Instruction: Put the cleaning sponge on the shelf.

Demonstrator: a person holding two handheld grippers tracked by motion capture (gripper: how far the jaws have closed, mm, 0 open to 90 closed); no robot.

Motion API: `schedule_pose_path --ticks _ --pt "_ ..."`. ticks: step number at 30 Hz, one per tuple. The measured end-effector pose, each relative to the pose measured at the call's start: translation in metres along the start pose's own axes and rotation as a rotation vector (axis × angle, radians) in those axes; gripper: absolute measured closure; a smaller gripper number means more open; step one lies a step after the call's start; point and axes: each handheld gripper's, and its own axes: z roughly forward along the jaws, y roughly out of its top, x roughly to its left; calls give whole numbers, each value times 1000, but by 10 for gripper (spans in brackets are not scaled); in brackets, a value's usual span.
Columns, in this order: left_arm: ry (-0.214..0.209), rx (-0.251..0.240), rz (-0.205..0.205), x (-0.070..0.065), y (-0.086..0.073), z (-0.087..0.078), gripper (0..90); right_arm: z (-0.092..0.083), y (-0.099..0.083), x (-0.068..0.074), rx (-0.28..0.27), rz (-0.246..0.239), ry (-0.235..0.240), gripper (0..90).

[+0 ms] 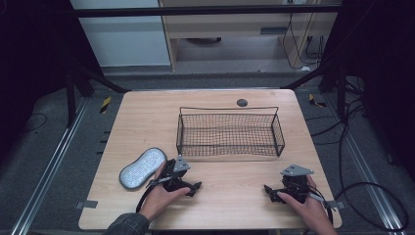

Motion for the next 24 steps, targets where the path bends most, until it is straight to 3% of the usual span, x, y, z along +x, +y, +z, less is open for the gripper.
schedule_pose_path --ticks 7,14,18,21,24 --pt "-17 -17 36 -1 4 -9 36 0 0 0 0 0 0 3" --pt "-2 39 39 3 4 -19 44 0 0 0 0 0 0 3" --pt "15 39 39 6 3 -24 44 0 0 0 0 0 0 3" --pt "67 22 63 7 4 -32 41 0 0 0 0 0 0 3" --pt "82 12 65 8 4 -35 40 0 0 0 0 0 0 3"
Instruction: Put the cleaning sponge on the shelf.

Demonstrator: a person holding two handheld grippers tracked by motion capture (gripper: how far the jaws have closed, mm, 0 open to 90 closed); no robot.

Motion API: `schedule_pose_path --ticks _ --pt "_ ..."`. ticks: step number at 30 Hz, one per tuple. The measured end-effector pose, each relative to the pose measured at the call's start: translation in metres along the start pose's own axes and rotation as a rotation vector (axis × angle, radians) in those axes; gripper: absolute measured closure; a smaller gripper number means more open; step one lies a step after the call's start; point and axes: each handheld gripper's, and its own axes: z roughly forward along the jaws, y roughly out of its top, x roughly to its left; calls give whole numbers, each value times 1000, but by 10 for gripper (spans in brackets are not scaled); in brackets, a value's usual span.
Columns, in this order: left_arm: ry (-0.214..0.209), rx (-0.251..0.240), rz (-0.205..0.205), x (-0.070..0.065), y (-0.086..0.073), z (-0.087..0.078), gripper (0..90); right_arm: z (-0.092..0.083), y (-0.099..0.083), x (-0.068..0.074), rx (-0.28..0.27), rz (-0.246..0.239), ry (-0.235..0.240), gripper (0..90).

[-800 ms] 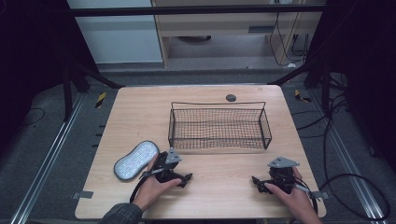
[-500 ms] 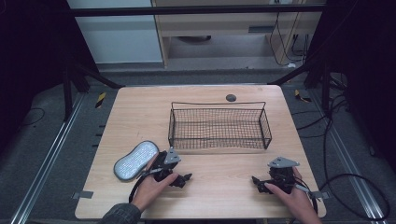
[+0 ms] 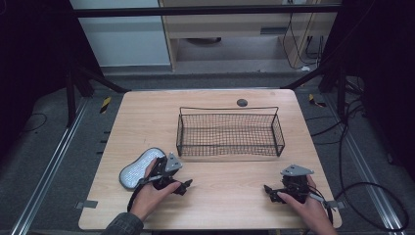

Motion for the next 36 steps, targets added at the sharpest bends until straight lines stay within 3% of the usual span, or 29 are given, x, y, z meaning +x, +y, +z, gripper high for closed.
schedule_pose_path --ticks 8,12,19,24,28,36 --pt "60 -19 -21 14 3 -22 39 0 0 0 0 -5 0 3" --pt "69 -17 -34 22 3 -28 36 0 0 -1 -1 -8 3 3" --pt "105 60 -31 48 4 -44 34 0 -1 -1 0 -11 4 3" --pt "85 73 -52 63 4 -48 37 0 -1 -1 0 -9 5 3" --pt "119 124 -58 73 4 -48 37 0 0 0 2 -3 7 3" --pt "135 189 -76 87 3 -50 34 0 0 0 2 -4 6 3"
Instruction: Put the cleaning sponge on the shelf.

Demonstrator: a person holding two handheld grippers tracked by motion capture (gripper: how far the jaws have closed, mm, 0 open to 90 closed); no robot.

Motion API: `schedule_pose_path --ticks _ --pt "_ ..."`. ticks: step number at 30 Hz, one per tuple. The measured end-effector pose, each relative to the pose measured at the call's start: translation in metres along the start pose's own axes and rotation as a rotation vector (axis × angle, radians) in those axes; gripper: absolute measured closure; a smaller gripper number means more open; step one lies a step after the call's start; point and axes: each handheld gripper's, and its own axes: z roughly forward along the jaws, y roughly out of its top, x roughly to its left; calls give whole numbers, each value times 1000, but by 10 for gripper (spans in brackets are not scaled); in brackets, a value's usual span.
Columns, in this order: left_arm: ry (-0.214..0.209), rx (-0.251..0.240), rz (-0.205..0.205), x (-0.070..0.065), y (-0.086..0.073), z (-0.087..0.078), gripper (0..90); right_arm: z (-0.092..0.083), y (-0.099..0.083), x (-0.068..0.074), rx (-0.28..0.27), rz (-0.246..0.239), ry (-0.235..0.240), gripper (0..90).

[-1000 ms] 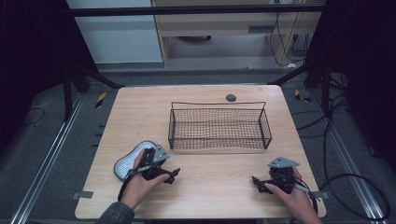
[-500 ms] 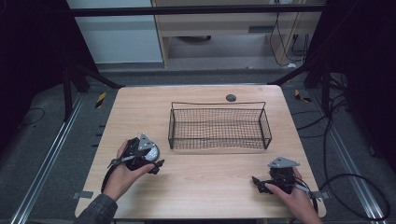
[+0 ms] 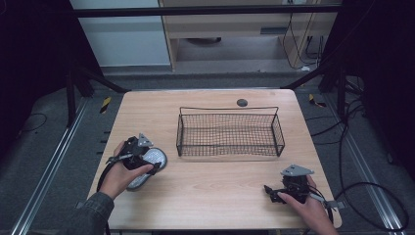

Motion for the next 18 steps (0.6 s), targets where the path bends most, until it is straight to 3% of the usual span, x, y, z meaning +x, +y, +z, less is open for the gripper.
schedule_pose_path --ticks 11,18 --pt "-28 97 10 14 -7 -5 38 0 0 0 0 0 1 3" --pt "-46 125 -40 20 -12 -3 37 0 0 0 0 1 1 3"
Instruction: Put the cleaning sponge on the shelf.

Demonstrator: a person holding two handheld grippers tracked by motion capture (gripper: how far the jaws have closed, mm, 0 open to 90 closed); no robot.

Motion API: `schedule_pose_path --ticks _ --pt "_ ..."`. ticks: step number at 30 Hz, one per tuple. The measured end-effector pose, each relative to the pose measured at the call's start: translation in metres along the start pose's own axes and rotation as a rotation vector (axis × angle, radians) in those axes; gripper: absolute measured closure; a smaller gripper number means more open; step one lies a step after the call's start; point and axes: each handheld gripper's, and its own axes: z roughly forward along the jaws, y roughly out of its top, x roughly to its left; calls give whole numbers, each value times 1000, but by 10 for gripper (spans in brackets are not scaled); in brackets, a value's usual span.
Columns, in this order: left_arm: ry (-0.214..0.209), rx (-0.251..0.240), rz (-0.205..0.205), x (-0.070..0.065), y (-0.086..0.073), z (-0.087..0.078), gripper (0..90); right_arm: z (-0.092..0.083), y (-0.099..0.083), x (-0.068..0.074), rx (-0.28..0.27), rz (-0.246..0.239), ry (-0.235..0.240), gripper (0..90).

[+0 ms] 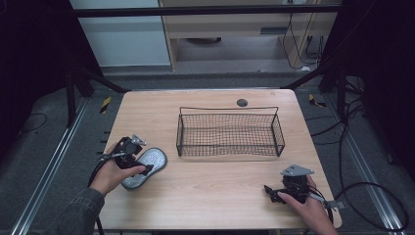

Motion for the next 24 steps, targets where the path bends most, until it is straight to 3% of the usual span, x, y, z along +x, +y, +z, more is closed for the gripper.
schedule_pose_path --ticks 8,17,24 --pt "-19 26 -4 6 0 6 35 0 0 0 0 0 0 3" --pt "-34 82 20 7 2 17 42 0 0 0 -1 -3 1 3" --pt "-46 96 34 6 0 26 39 0 0 0 0 -3 -1 3"
